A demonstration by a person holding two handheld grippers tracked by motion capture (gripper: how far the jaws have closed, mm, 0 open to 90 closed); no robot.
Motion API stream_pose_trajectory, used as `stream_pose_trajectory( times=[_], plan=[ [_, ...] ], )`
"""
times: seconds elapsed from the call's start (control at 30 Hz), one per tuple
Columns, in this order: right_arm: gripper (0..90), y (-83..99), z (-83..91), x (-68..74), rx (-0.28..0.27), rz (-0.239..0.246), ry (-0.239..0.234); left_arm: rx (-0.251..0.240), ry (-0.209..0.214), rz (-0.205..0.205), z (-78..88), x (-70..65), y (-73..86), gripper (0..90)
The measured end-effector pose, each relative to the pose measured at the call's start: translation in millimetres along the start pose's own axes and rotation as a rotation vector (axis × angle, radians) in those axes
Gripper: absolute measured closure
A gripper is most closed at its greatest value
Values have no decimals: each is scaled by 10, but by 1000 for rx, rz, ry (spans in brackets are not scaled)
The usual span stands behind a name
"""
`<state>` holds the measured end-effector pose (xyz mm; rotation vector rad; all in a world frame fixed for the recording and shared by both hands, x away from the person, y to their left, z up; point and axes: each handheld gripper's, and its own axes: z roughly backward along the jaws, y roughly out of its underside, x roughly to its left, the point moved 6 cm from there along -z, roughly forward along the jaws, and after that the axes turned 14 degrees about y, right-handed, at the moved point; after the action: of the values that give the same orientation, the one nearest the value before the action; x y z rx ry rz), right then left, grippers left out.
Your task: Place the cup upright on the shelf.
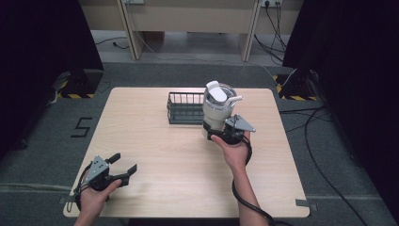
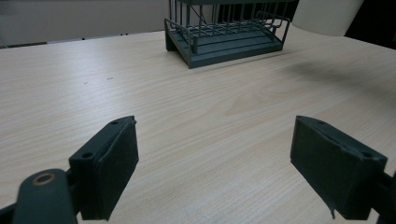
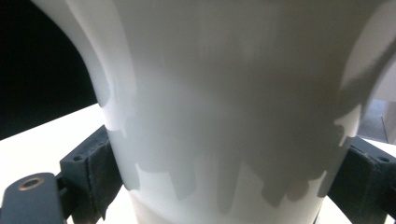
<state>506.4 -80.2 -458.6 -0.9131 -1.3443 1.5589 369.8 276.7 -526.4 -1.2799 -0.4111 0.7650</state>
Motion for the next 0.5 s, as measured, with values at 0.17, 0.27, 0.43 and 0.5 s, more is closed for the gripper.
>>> stream_pose_trajectory(
  times=[0.17,0.27,0.43,0.5],
  plan=[
    [112,-57,-28,-9,-2,-3,2,-1,0,1,0,1,-1,146],
    [112,-109,-56,-21,-4,-7,3,-1,0,2,1,3,-1,146],
    [112,-160,-88,-29,-2,-2,4,-2,1,2,3,3,-4,146],
    [112,-166,-95,-30,-4,0,3,-2,1,2,3,3,-4,146]
  ],
)
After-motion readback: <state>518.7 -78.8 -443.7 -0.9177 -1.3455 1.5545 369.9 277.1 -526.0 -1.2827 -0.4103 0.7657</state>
